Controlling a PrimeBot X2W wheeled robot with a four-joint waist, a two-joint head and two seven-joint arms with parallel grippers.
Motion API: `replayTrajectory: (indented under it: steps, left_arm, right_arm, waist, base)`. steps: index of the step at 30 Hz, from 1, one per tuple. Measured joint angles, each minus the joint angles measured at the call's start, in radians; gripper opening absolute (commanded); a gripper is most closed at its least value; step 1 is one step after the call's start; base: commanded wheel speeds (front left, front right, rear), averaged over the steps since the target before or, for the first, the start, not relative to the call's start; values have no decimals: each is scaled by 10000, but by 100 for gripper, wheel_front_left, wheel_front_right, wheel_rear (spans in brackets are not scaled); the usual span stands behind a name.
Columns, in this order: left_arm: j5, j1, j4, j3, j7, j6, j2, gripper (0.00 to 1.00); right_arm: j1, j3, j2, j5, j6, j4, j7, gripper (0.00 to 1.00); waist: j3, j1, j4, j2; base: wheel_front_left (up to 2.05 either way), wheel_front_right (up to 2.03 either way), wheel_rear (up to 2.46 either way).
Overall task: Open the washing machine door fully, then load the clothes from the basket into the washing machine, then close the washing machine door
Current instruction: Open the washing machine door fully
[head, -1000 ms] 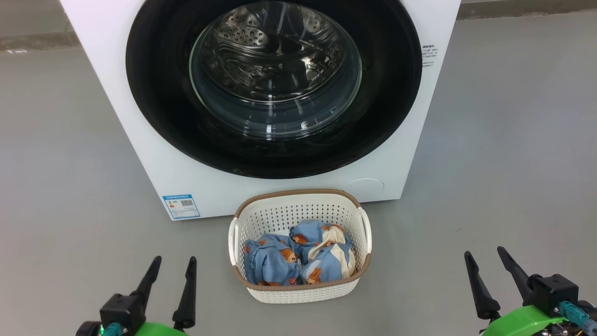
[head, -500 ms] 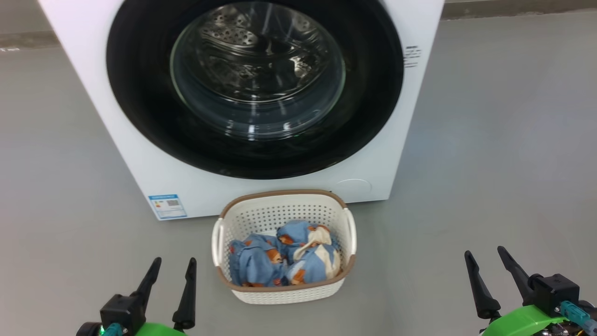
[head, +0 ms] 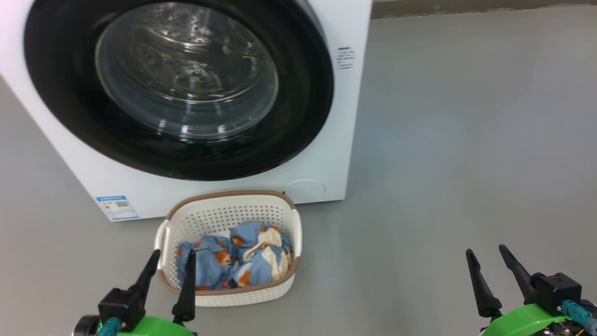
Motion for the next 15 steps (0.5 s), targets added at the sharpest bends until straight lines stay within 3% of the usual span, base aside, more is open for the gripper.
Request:
replayTrajectory:
  steps: [7, 15]
  left_arm:
    - [0, 0, -19, -52, 0, 0, -15, 100]
    - [2, 0, 15, -63, 0, 0, -12, 100]
  right_arm:
    - [-5, -12, -4, 0, 0, -12, 0, 100]
    - [-6, -17, -2, 2, 0, -29, 0, 100]
  waist:
    - [-8, 0, -18, 0]
    - [-23, 0, -3, 0]
  base:
    - [51, 51, -102]
    - [4, 4, -9]
